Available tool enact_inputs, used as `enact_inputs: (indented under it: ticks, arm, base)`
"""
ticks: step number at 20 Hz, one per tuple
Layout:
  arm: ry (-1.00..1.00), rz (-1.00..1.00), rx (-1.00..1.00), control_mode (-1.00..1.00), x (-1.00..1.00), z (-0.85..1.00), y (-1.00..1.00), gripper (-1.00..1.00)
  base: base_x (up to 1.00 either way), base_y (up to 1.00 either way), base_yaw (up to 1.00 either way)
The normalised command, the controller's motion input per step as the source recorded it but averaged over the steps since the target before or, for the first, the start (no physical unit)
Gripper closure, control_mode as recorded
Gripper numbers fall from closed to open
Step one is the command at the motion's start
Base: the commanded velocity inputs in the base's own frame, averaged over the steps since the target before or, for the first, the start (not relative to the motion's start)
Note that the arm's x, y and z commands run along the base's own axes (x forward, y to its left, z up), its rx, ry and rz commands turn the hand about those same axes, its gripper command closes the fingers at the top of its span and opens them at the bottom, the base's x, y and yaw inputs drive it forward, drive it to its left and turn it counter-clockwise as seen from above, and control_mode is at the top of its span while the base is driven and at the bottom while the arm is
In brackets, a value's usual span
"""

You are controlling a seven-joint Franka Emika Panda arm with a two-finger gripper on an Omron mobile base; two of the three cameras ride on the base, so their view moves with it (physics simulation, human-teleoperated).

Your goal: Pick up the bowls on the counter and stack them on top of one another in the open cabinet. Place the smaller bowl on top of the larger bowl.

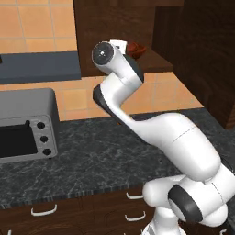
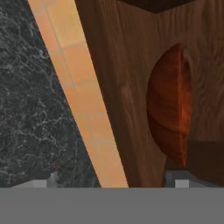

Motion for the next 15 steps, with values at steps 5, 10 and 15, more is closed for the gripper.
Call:
enact_inputs:
  ticks: [5,10,15]
  arm:
    - [0.00,0.00,-0.05,-1.00,-1.00,-1.00,-0.31,-1.00]
    - [0.00,0.00,-0.11,-1.00,-1.00,-1.00,-0.23,-1.00]
    - [-0.01,0.08,-0.31,-1.00,-0.92,-1.00,-0.09,-1.00]
  base:
    - [0.00,0.00,0.00]
    - [0.00,0.00,0.00]
    - [0.00,0.00,0.00]
